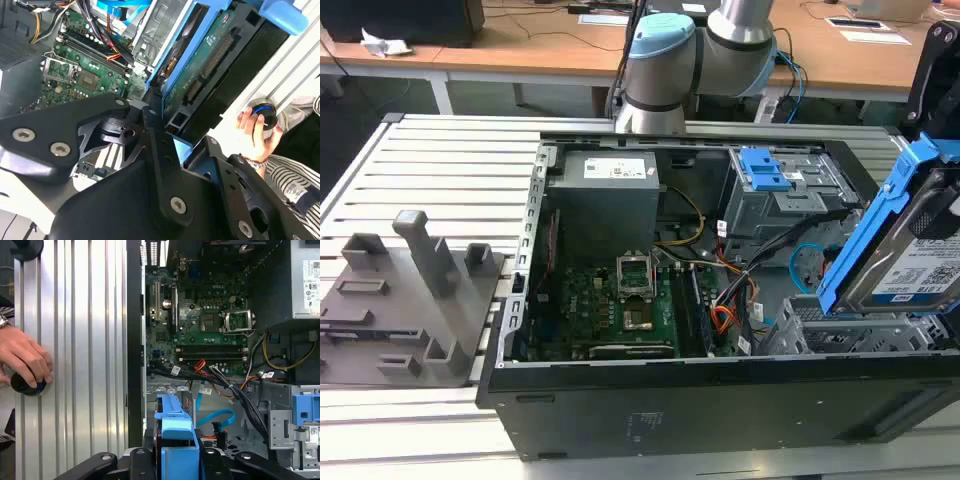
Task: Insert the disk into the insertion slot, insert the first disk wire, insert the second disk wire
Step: 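Insert the disk into the insertion slot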
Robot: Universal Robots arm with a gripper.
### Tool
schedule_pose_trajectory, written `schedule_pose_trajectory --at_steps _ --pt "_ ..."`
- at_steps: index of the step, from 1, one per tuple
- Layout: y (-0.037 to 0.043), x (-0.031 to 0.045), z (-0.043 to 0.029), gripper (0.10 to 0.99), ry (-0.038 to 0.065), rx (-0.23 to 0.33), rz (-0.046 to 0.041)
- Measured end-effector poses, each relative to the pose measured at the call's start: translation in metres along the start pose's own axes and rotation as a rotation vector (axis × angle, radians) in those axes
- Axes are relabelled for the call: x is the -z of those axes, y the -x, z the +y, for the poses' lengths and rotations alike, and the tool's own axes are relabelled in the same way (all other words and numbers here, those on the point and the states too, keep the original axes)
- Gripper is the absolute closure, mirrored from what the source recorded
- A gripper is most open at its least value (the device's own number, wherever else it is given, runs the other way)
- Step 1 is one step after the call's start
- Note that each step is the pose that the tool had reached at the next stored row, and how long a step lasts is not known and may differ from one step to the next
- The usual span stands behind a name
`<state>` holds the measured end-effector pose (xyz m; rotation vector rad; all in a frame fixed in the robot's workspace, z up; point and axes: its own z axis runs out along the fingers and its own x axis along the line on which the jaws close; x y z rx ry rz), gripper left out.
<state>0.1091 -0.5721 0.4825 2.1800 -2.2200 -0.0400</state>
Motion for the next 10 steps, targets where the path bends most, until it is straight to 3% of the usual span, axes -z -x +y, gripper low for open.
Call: schedule_pose_trajectory --at_steps 10 --pt "0.0 -0.013 -0.0005 0.722 0.0 0.0 0.0"
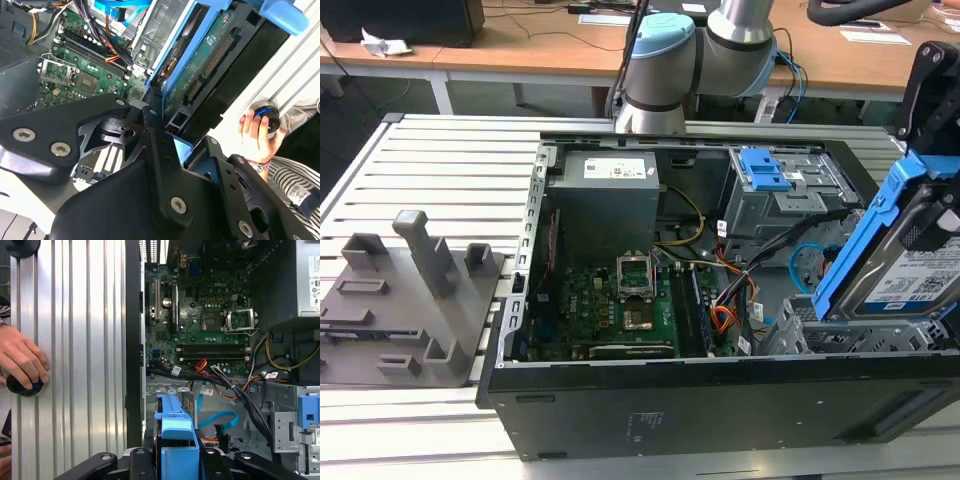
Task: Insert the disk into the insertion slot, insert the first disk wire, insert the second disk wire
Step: 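Insert the disk into the insertion slot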
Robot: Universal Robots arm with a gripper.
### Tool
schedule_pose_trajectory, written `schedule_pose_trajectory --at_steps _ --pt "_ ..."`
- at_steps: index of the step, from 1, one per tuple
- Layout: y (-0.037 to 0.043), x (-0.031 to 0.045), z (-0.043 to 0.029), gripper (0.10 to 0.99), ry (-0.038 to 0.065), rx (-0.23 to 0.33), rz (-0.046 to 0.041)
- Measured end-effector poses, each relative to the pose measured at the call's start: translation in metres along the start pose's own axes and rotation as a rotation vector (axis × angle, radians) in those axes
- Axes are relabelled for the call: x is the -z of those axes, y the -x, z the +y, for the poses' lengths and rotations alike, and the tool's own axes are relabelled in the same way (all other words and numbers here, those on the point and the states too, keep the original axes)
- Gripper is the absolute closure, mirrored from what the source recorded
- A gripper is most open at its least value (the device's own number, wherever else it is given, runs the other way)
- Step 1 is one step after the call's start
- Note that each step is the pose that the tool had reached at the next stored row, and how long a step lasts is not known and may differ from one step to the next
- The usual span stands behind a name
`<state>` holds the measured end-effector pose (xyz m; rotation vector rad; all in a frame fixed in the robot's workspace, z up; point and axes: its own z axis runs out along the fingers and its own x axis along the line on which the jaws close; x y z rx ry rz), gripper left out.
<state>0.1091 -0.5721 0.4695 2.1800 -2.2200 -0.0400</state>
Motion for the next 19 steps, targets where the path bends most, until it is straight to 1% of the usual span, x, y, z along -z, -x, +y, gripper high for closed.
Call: schedule_pose_trajectory --at_steps 9,19 --pt "0.0 -0.0081 -0.0003 0.722 0.0 0.0 0.0" --pt "0.0 -0.0123 -0.0005 0.722 0.0 0.0 0.0"
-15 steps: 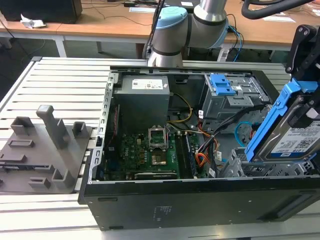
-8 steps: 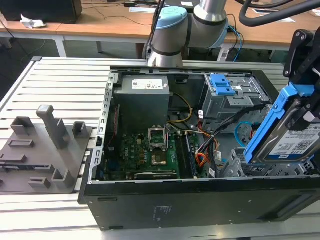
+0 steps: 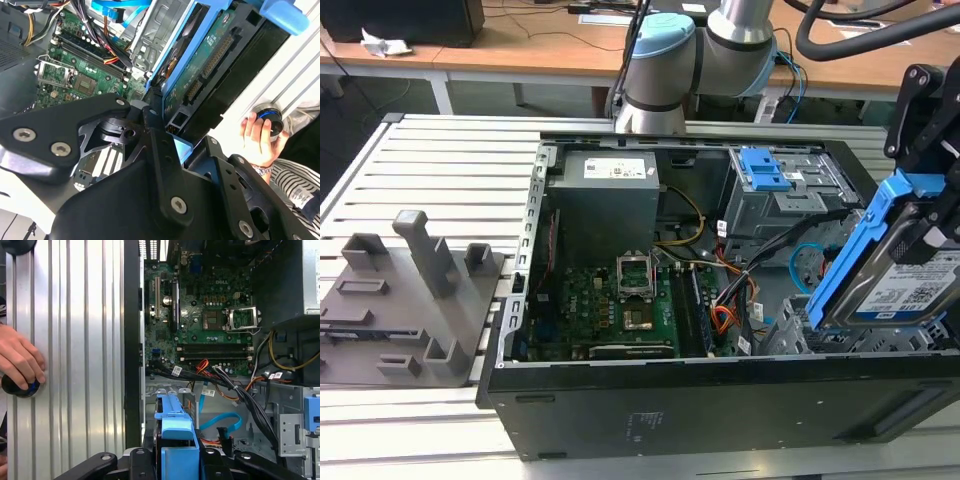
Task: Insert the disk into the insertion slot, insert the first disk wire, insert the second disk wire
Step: 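Insert the disk into the insertion slot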
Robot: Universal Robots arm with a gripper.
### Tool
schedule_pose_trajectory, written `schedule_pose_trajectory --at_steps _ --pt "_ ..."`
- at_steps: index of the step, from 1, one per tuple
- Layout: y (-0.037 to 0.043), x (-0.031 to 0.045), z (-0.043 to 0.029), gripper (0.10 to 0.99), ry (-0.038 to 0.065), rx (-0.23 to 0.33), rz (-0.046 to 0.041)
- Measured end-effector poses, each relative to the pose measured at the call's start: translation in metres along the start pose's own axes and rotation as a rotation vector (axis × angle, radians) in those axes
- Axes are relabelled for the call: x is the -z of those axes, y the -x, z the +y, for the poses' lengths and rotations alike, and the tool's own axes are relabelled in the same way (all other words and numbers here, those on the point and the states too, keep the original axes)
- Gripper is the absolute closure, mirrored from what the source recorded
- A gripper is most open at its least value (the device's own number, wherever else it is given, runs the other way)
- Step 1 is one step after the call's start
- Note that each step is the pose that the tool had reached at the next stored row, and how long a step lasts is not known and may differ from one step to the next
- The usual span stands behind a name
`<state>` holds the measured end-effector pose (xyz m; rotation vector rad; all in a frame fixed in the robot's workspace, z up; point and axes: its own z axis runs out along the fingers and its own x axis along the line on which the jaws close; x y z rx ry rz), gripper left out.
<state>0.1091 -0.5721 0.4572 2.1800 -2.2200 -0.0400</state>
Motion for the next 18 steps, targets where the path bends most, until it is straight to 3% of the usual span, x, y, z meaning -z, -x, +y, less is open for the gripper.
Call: schedule_pose_trajectory --at_steps 8,11,15,18 --pt "0.0039 -0.0027 -0.0002 0.722 0.0 0.0 -0.0001" --pt "0.0086 -0.003 -0.0002 0.722 0.0 0.0 0.0" --pt "0.0211 -0.0032 -0.0002 0.722 0.0 0.0 0.0" --pt "0.024 -0.0034 -0.0002 0.722 0.0 0.0 0.0"
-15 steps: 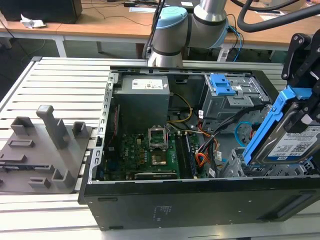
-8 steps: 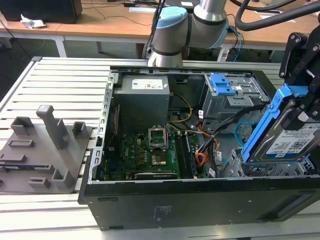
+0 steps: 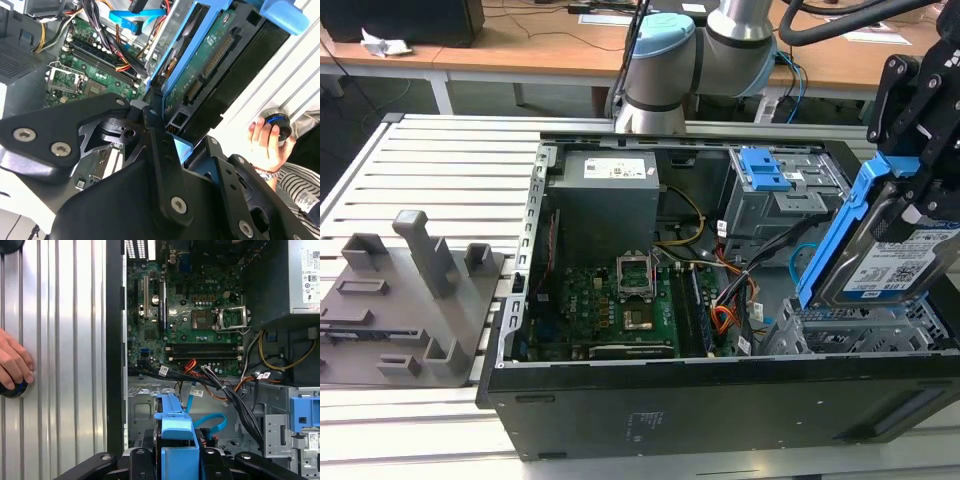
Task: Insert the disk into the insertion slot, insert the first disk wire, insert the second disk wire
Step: 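Insert the disk into the insertion slot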
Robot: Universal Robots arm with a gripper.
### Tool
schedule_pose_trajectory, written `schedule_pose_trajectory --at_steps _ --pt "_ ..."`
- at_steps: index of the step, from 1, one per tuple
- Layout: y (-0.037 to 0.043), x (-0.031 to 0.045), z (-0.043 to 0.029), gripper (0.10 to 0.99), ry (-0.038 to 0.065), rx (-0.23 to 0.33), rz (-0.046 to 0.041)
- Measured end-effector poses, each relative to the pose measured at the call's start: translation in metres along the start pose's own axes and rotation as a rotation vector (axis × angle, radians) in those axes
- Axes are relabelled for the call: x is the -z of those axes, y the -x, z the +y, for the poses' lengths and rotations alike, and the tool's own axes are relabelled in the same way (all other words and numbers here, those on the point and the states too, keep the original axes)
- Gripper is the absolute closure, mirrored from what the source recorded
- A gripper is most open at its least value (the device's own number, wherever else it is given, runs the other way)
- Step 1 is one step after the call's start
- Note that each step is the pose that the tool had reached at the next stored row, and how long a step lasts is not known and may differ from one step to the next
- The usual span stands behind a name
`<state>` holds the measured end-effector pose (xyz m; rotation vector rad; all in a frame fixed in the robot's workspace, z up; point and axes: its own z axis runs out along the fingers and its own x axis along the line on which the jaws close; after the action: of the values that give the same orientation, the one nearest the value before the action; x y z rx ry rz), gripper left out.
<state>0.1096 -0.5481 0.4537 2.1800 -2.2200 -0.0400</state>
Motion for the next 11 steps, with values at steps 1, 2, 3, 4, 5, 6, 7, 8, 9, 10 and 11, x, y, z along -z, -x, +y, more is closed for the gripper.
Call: schedule_pose_trajectory --at_steps 1,2,3,4,5,6,7,8,9,10,11 --pt "0.0 -0.0003 0.0 0.722 0.0 0.0 -0.0001" --pt "0.0 -0.0012 -0.0001 0.722 0.0 0.0 0.0" --pt "0.0001 -0.0019 -0.0001 0.722 0.0 0.0 0.0" --pt "0.0001 -0.0028 -0.0001 0.722 0.0 0.0 0.0001" --pt "0.0001 -0.0036 -0.0002 0.722 0.0 0.0 0.0" --pt "0.0001 -0.0047 -0.0003 0.722 0.0 0.0 0.0002" --pt "0.0001 -0.0054 -0.0003 0.722 0.0 0.0 0.0001" --pt "0.0001 -0.006 -0.0003 0.722 0.0 0.0 0.0" --pt "0.0001 -0.0073 -0.0005 0.722 0.0 0.0 -0.0001" --pt "0.0001 -0.0085 -0.0008 0.722 0.0 0.0 0.0" --pt "0.0001 -0.0094 -0.0009 0.722 0.0 0.0 0.0"
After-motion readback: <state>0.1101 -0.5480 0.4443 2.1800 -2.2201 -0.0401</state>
